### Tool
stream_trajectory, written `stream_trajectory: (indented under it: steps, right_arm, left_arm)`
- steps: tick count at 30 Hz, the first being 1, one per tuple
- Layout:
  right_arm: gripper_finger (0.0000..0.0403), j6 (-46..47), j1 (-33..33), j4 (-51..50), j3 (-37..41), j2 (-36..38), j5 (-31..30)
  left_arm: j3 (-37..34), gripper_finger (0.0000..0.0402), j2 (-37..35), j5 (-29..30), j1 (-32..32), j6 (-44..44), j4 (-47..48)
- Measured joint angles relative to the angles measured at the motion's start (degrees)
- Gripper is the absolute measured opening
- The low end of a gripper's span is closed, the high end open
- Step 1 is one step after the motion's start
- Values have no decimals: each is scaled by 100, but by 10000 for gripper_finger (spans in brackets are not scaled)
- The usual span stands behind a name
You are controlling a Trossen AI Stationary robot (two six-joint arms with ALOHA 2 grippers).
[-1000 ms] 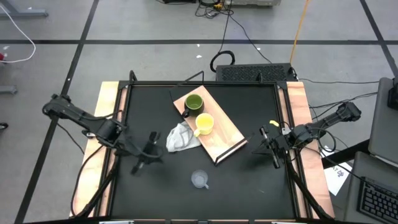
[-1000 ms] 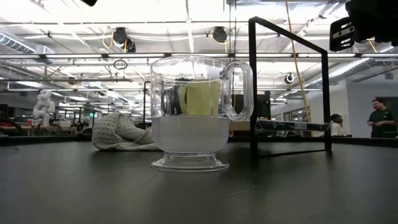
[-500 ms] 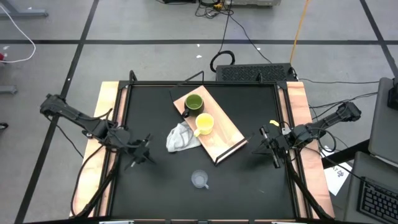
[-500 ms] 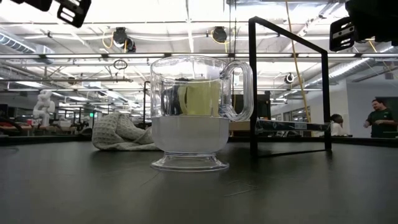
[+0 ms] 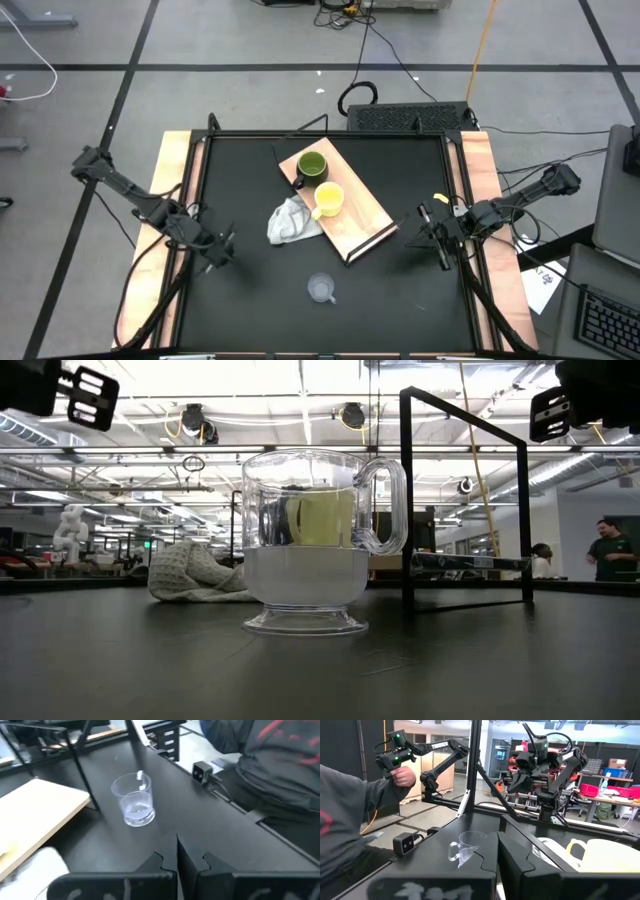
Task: Stack small to large cups/mugs on shelf
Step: Put the transparent mug on the shelf
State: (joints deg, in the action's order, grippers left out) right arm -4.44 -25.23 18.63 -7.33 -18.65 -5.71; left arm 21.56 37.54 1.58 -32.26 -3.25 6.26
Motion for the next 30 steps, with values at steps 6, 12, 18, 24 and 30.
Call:
stream_trajectory:
  steps: [6, 12, 18, 24, 30]
  right_arm:
    - [0, -76, 1, 1, 0, -2, -1]
    - [0, -70, 0, 33, 0, -2, -1]
    - [0, 72, 1, 33, 0, 0, 1]
    - [0, 75, 2, 33, 0, 0, 2]
    - [0, 71, 2, 33, 0, 0, 0]
  left_arm:
    - [-600, 0, -768, 48, -75, -203, -355]
    - [-1158, 0, -1614, 217, -85, -221, -594]
    - [-1516, 0, -2194, 414, -84, -85, -473]
    - [-1887, 0, -2469, 455, -84, -79, -644]
    - [-2094, 0, -2515, 522, -78, -61, -861]
